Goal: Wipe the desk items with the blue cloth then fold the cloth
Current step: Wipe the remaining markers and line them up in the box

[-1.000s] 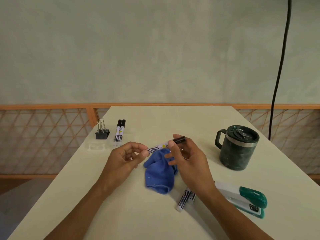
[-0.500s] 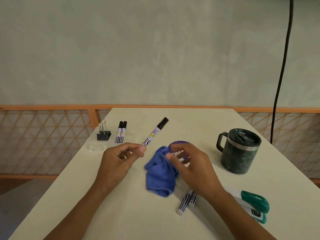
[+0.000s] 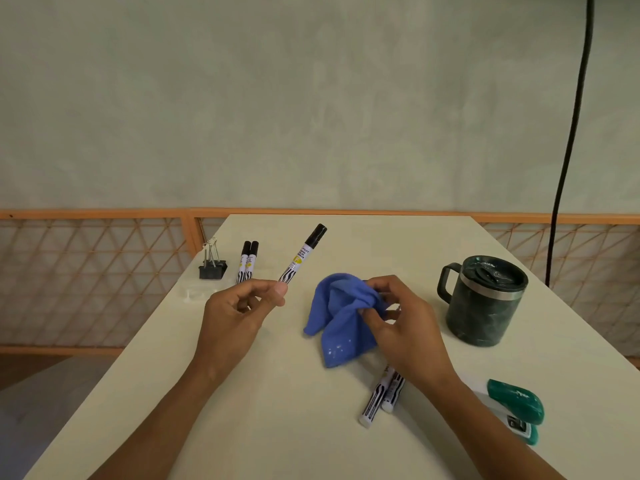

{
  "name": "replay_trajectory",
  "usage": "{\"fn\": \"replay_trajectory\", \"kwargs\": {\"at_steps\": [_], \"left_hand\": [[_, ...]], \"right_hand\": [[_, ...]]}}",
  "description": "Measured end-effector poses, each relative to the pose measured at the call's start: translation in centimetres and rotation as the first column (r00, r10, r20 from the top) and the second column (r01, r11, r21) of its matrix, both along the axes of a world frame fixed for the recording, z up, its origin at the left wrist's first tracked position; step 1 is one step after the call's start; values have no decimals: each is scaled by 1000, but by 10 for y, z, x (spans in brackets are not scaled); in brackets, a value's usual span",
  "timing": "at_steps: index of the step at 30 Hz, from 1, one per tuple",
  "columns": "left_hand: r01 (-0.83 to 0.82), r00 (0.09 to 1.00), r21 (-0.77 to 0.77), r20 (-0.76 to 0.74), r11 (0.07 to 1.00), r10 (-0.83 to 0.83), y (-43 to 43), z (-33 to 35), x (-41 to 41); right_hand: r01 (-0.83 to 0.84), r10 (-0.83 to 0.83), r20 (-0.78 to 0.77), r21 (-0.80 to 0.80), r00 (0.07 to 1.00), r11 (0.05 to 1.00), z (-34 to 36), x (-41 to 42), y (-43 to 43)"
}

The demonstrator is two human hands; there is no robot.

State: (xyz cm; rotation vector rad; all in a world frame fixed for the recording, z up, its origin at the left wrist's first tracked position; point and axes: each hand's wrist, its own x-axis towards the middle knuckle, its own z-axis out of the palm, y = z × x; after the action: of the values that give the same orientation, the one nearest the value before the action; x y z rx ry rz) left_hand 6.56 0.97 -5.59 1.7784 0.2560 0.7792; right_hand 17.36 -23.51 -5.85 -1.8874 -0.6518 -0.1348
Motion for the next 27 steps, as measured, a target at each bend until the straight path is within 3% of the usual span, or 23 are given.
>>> {"fn": "replay_trajectory", "kwargs": {"at_steps": [3, 6, 10, 15, 17, 21, 24, 27], "left_hand": [[1, 1000, -7, 10, 1000, -1, 0, 1, -1], [1, 1000, -4, 2, 1000, -1, -1, 1, -1], [17, 1000, 2, -9, 1000, -17, -2, 0, 0], [29, 1000, 56, -7, 998, -29, -6, 0, 0], [31, 1000, 77, -4, 997, -31, -7, -1, 0], [21, 1000, 138, -17, 990, -18, -8, -4, 0], [1, 1000, 215, -15, 977, 2, -13, -4, -1], [-16, 1000, 320, -11, 947, 21, -15, -5, -1]], "right_hand": [[21, -17, -89, 50, 996, 999, 2, 1, -1], [66, -68, -173, -20, 983, 998, 6, -1, -1], [122, -140, -119, -148, 983, 981, 8, -1, 0], [131, -151, -209, -109, 966, 985, 7, 5, -5], [142, -147, -244, -36, 959, 989, 11, 7, -6], [86, 21, -351, 285, 936, 955, 18, 3, -4], [41, 190, -415, 489, 890, 871, 22, -3, 1], [45, 370, -500, 639, 783, 768, 23, -5, 4]]}}
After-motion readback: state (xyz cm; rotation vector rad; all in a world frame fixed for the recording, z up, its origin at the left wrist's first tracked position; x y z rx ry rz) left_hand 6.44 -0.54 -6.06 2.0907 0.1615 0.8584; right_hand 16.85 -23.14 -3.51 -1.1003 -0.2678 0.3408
